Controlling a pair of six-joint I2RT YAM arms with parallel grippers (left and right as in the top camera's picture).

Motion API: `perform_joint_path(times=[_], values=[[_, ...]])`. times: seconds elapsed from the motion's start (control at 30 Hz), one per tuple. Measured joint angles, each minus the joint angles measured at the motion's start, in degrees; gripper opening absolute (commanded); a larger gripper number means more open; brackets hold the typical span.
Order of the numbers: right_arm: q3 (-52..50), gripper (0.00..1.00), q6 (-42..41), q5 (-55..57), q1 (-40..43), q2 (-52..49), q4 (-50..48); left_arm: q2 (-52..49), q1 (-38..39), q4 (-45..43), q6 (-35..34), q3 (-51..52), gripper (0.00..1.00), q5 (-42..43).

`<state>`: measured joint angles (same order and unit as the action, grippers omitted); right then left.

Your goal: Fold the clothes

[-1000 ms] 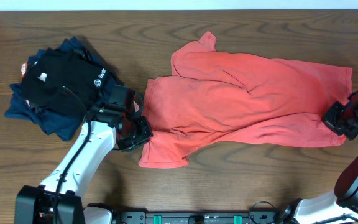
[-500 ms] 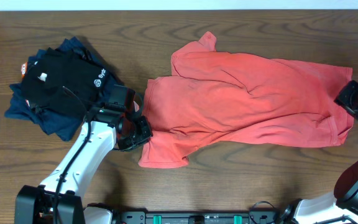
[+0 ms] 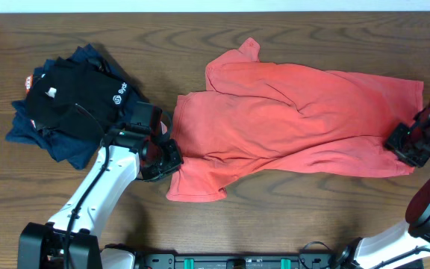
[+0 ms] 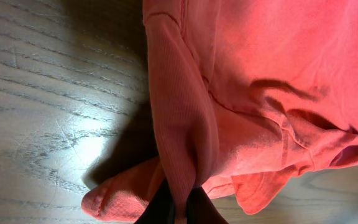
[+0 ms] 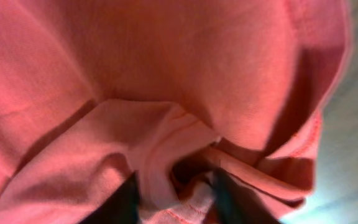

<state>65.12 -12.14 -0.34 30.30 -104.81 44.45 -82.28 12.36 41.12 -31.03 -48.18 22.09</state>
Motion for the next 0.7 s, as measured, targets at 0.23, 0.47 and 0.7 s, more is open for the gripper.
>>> perform_joint_path(times=[0.23, 0.47, 0.7], values=[[3.0, 0.01, 0.0, -2.7, 0.0, 0.0, 5.2, 0.0, 0.0, 0.0, 0.0, 0.0, 0.06, 0.0], [16.8, 0.02, 0.9, -3.5, 0.0, 4.7, 15.5, 0.0, -0.5, -1.6, 0.0, 0.0, 0.06, 0.0], [23.8, 0.06, 1.3, -1.3, 0.1, 7.6, 24.7, 0.8, -2.8, -1.6, 0.2, -1.7, 0.07, 0.0]])
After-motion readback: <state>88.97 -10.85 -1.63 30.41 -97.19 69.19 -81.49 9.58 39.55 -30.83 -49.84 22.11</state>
